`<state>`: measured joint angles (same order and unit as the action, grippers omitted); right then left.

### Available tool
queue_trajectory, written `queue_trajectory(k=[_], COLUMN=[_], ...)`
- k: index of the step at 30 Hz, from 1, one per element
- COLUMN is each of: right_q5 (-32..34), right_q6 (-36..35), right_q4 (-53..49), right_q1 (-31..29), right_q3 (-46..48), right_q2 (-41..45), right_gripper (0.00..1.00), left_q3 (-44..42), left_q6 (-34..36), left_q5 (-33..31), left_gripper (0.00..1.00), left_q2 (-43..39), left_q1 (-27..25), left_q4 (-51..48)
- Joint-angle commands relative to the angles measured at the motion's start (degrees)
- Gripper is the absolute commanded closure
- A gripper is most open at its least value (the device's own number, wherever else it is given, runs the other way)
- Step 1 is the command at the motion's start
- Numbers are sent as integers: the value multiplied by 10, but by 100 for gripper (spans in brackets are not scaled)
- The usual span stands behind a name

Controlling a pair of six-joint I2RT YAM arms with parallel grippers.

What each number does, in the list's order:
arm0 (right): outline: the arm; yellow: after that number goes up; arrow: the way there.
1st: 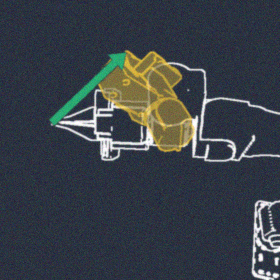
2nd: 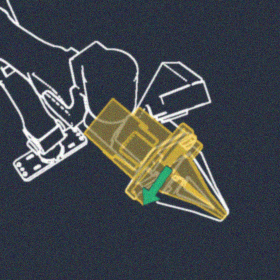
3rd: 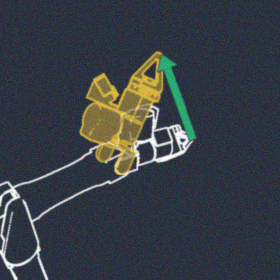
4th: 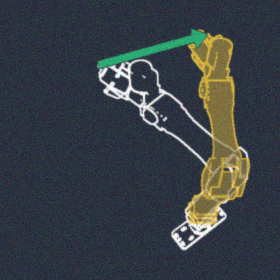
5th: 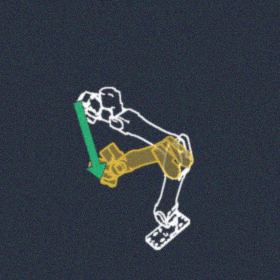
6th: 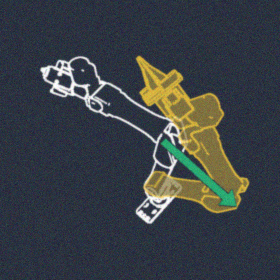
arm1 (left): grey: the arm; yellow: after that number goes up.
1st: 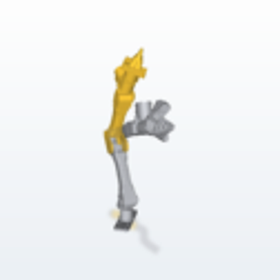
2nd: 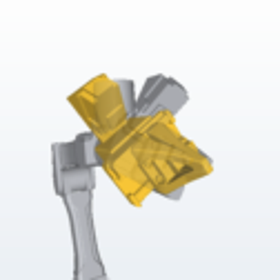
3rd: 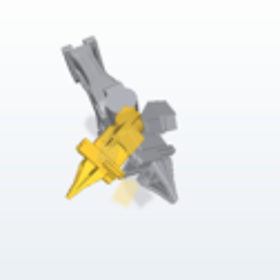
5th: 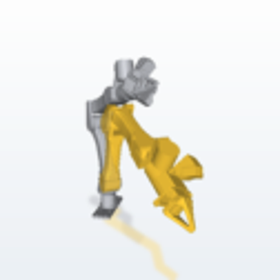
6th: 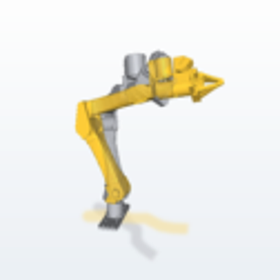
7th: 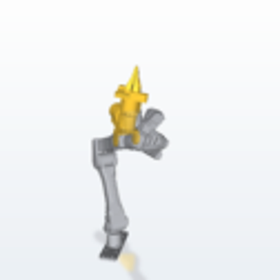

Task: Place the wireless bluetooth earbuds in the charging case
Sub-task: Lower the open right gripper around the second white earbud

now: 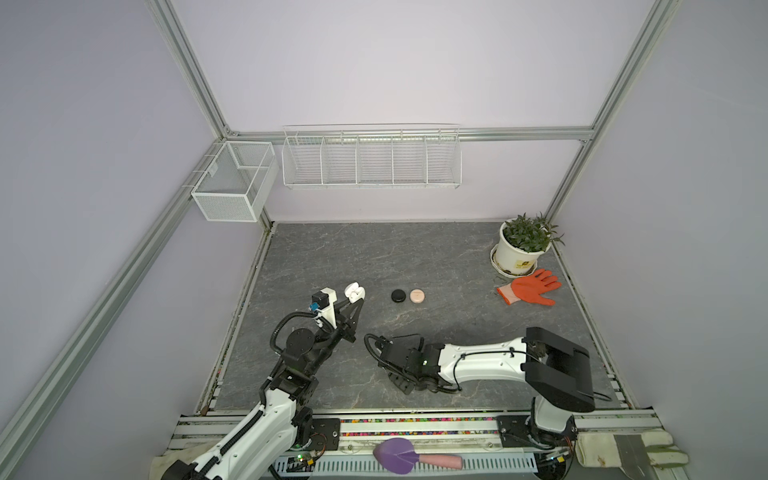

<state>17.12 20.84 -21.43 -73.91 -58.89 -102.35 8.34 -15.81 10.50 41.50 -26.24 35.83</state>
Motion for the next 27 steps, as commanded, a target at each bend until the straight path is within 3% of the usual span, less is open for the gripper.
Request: queue_trajectory(k=[1, 14, 27], right_q5=[8, -25, -68], right_q6=[16, 20, 10], right_q4=[-16, -19, -9], right_q1=[2, 10, 24], right_q3=[11, 2, -13], right_q2=[20, 0, -29], right_gripper=[50, 64, 66], left_q3=[7, 4, 4], left_q6=[-5, -10, -6], left_q5=[4, -4, -6], left_gripper=[100, 100, 100], left_q2=[0, -5, -5], left_q1=[4, 4, 4], left_q4=[6, 2, -2])
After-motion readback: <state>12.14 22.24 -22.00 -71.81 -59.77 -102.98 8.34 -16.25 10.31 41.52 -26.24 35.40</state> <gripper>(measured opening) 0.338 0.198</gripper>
